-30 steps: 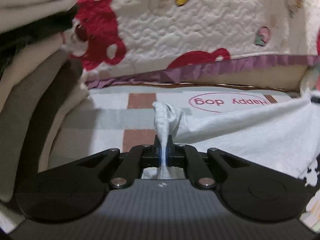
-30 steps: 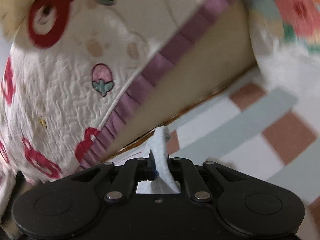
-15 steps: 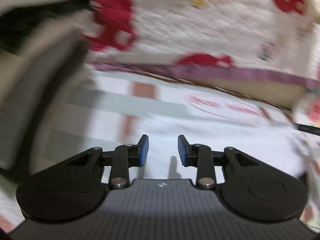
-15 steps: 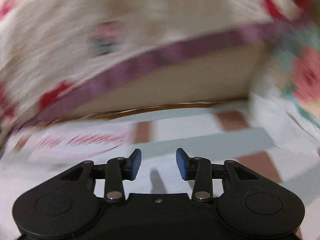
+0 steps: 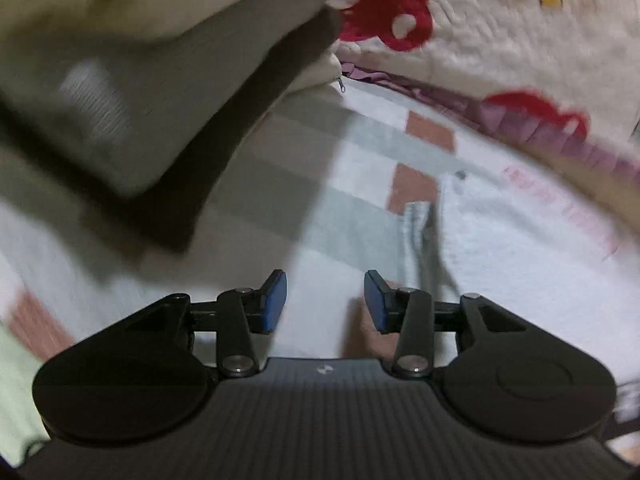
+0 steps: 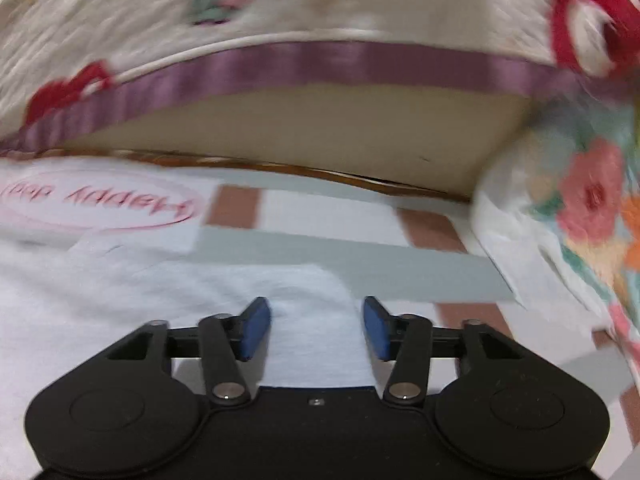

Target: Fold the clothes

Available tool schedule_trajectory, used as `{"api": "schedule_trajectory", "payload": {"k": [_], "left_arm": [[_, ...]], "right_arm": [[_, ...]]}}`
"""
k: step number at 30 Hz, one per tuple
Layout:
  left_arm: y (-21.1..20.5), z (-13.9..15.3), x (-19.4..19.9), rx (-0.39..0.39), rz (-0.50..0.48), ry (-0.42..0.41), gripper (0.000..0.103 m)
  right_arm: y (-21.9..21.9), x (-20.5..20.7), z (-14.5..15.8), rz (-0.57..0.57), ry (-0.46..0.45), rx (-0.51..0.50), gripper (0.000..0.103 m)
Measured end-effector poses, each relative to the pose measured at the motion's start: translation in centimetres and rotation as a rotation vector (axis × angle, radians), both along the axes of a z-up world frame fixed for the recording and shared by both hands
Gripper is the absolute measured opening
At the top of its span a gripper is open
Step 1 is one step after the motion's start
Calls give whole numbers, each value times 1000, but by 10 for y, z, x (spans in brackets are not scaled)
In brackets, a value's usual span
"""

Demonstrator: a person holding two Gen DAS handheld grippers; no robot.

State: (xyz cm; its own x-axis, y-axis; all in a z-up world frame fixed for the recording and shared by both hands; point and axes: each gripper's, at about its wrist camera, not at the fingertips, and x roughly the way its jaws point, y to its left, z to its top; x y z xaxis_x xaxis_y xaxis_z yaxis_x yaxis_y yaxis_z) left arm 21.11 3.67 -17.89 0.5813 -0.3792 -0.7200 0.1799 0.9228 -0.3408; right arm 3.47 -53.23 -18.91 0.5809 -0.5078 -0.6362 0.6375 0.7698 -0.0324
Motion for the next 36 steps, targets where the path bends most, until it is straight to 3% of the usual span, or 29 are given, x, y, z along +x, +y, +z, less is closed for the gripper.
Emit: {"api": "schedule_trajectory", "payload": {"k": [2,3,5,7,9,14,16,19,24,27,29,32,33,34,35,36], "left_arm": [[5,9,-11,-79,21,14,47],[4,9,-14,-69,60,30,55],[1,7,-20,-16,124,67,56],[-5,5,-26,-22,106,100,56],[-4,2,-31,-107,105,163,56],[-11,-13,-39,-391,89,354,57],[-22,-17,-42,-425,85,388,57],[-38,-24,-42,-405,143,371,57],[-54,-21,-56,-473,421,280,60],[-74,-17,-61,-411,460,185,59],[-85,-14,-63,-341,437,131,55],[-90,-17,-64,-268,405,72,41],[-87,-17,-62,-264,397,63,35],[-84,-16,-59,-264,389,56,31],[-81,-16,-57,-263,381,50,26],[-79,-15,-57,-266,376,46,25]], "right_arm": [[1,-27,13,-95,-113,98,59],[3,-42,19,-142,-171,146,59],[10,-72,29,-210,-289,248,62],[25,-94,23,-220,-346,338,62],[39,-103,15,-204,-331,401,62],[61,-106,-5,-180,-248,429,62],[60,-110,-14,-206,-268,496,64],[54,-117,-24,-256,-382,567,69],[37,-120,-41,-307,-553,623,69],[31,-120,-48,-341,-642,616,69],[29,-111,-47,-334,-630,547,69],[32,-94,-38,-288,-533,438,70],[31,-95,-36,-278,-540,442,61],[30,-97,-35,-270,-558,453,31],[29,-100,-34,-262,-576,464,17],[25,-105,-36,-263,-615,509,17]]}}
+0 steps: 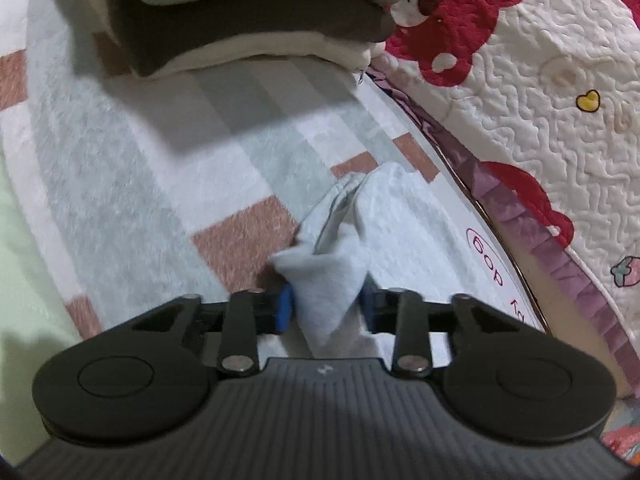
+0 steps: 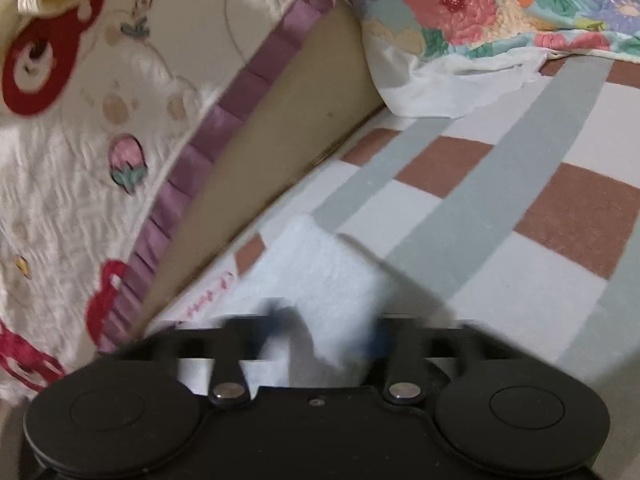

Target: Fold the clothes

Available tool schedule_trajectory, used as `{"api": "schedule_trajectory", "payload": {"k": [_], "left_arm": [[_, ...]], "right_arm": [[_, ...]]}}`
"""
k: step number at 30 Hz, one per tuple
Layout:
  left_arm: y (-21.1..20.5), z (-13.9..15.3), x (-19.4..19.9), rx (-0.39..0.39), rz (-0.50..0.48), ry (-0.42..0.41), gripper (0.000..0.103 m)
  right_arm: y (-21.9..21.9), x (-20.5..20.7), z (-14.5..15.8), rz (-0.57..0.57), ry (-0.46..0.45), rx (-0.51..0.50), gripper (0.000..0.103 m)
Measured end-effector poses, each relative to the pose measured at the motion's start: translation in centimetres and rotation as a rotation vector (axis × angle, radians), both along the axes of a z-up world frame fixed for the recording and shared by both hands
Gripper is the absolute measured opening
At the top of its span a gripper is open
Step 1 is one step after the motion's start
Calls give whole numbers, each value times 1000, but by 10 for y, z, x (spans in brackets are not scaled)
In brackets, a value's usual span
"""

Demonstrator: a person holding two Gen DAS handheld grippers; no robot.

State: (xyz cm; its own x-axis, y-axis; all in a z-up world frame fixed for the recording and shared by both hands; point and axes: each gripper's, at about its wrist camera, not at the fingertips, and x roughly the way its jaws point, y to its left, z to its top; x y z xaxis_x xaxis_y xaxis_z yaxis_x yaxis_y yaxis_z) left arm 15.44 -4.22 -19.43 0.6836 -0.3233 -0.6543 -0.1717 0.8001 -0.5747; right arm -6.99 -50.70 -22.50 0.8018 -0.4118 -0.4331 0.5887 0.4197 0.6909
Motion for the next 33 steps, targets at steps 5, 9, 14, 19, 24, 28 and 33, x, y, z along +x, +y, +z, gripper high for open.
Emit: {"api": "schedule_trajectory", "payload": {"k": [5,9,14,19,24,28,33], "left_arm": [[-1,4,-1,24,-12,-35,25],[-1,-1,-1,24,-12,-29,26],[2,-1,5,2,-44,-39,23],[2,1,6,11,-76,-57,19],[4,2,10,-5,-94,-52,18],[9,-6,19,-59,-92,-22,18],[6,14,11,11,-160,-109,14]], "right_arm": [[-22,-21,-6,-42,-131,125,11],[-18,-25,-10,-9,-100,162,27],[-4,-32,-13,-9,-43,256,54],[-3,-23,-9,35,-47,330,58],[3,-4,-14,37,-97,311,61],[1,27,-2,144,1,113,51],[-5,35,10,132,46,54,13]]}}
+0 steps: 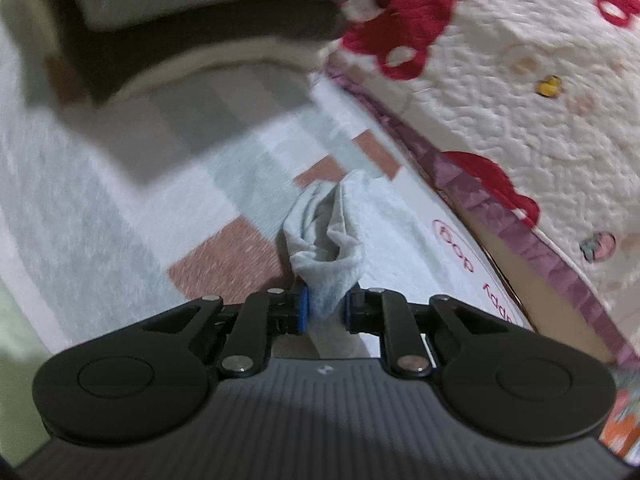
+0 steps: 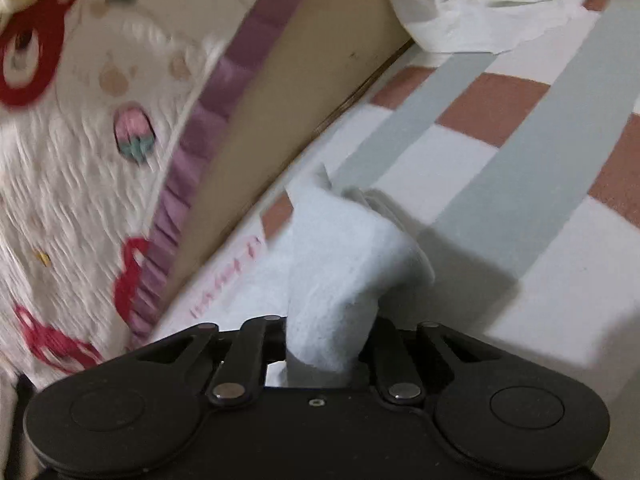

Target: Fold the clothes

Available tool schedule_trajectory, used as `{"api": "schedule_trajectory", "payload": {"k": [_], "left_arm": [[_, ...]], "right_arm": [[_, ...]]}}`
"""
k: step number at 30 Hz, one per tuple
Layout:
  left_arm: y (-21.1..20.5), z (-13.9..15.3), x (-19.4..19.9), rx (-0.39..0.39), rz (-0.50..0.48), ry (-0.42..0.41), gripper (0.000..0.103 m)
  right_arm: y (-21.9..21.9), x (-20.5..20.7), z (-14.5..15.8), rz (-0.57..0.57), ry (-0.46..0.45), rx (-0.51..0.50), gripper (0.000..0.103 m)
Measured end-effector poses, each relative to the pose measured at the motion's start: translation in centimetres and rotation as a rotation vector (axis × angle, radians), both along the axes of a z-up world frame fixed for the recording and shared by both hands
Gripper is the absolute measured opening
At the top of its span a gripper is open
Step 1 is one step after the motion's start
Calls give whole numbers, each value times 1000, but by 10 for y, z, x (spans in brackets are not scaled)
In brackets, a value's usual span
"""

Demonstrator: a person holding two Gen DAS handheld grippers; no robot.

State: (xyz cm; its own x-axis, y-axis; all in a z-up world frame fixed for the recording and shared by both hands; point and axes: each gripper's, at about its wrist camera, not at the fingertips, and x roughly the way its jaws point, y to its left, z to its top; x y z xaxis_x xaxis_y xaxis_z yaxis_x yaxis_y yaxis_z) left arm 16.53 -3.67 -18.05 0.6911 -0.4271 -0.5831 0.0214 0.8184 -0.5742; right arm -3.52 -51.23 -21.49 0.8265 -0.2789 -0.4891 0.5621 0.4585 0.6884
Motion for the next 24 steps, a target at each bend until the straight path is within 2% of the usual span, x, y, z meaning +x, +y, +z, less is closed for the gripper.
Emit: {"api": "schedule_trajectory", "payload": {"k": [3,6,8,10,12,14,17,20,24], "left_arm": [[4,19,-10,-2,-52,-32,14],[25,24,-27,-117,-99,60,14],[29,16,-42,-75,-133,96,14],[25,1,-55,0,-165,150,15],[25,-4,-63,26,-167,146,17],[22,4,-63,70,-187,113,21],[19,17,-62,125,-192,56,28],[19,34,-68,214,-147,-22,28],[11,63,-78,247,-167,-154,28]], "right_arm": [[17,-11,27,9,-19,-100,12],[20,-37,51,-40,-58,-97,12],[21,-56,62,-26,-58,-102,12],[23,-66,55,2,12,-121,12],[26,-73,41,15,94,-126,12],[29,-80,23,-22,117,-69,12],[25,-86,15,-32,119,-44,12],[24,-86,18,-29,124,-47,13],[28,-88,12,-22,159,-62,14]]}}
